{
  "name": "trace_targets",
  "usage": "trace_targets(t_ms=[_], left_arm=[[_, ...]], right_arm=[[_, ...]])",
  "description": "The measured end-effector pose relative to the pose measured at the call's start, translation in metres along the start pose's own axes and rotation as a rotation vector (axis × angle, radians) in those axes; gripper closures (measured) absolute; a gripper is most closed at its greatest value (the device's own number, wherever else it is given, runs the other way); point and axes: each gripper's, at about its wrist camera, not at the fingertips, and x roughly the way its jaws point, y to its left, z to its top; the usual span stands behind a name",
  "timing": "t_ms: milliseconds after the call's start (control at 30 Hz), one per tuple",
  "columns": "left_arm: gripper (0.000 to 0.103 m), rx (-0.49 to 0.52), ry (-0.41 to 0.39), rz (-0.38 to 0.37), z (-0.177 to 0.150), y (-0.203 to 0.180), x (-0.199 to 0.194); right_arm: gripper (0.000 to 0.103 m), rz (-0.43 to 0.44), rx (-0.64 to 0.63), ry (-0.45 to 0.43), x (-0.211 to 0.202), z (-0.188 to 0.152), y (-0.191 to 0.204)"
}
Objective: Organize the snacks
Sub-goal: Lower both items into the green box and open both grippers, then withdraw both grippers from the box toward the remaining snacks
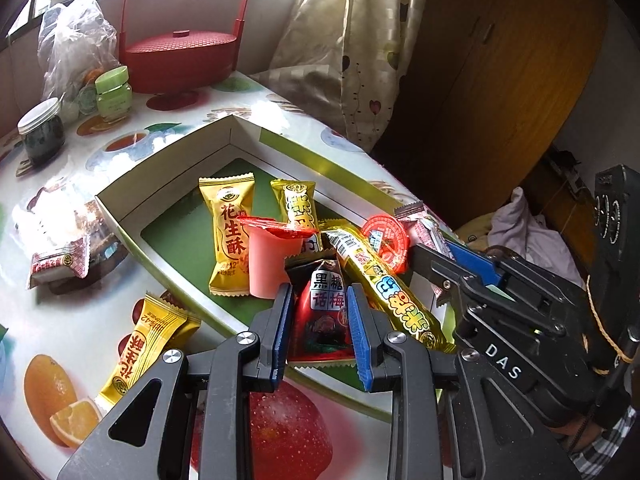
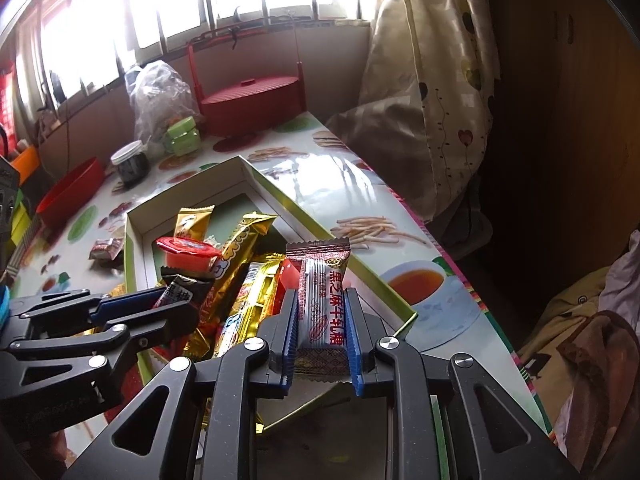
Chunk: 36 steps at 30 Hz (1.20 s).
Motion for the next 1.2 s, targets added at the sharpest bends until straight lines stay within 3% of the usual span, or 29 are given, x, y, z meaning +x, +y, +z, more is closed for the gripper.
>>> trace_targets(t_ms=[300, 467, 833, 1200], left_arm=[[0.071, -0.002, 0.006, 0.001, -0.001, -0.001, 0.000], [0.060, 0.004, -0.006, -0.011, -0.002, -0.003, -0.003], [0.058, 0.006, -0.019, 0.000, -0.003, -0.004, -0.012], [0.058, 0.030, -0.051, 0.036, -0.003, -0.008, -0.029]], right_arm=[[0.077, 0.011, 0.012, 0.001, -0.003, -0.006, 0.000], [0.075, 0.006, 0.006, -0.004, -0.005, -0.007, 0.002], [0.061, -0.004, 0.009, -0.015, -0.012, -0.008, 0.003], [0.054, -0.028, 0.003, -0.023, -0.022, -0.008, 0.002]])
